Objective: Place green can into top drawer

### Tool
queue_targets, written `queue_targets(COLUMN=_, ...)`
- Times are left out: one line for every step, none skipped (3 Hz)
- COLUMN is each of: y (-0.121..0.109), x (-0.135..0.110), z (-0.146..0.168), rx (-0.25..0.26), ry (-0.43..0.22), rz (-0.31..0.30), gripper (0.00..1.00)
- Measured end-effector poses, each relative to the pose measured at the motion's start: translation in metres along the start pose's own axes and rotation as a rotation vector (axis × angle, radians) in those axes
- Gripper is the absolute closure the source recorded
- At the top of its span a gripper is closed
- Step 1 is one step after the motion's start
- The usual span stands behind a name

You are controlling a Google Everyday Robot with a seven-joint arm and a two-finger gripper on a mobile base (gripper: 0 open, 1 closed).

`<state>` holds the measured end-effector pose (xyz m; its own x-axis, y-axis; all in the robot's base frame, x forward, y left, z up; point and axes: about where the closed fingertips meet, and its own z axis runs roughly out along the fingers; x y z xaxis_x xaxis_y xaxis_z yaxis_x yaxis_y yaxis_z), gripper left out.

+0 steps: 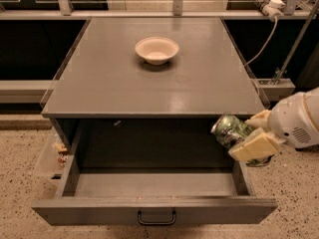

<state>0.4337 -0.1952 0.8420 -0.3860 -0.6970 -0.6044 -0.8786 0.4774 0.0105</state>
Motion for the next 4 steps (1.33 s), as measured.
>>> queue_targets(y=0.003, x=0.004, z=-0.001, rx=-0.003, ry=-0.007, rz=0.018, gripper=1.0)
queue_targets(y=0.003, x=0.007, z=0.003, rx=-0.01, ry=-0.007, rz=0.023, gripper=1.0)
queue_targets(y=0.007, x=0.026, z=0.048, rx=-0.107, ry=-0.042, rz=0.087, gripper=1.0)
queue_targets(y=0.015, x=0.046, z=0.111, rx=-0.21, ry=-0.066, rz=0.149, gripper=1.0)
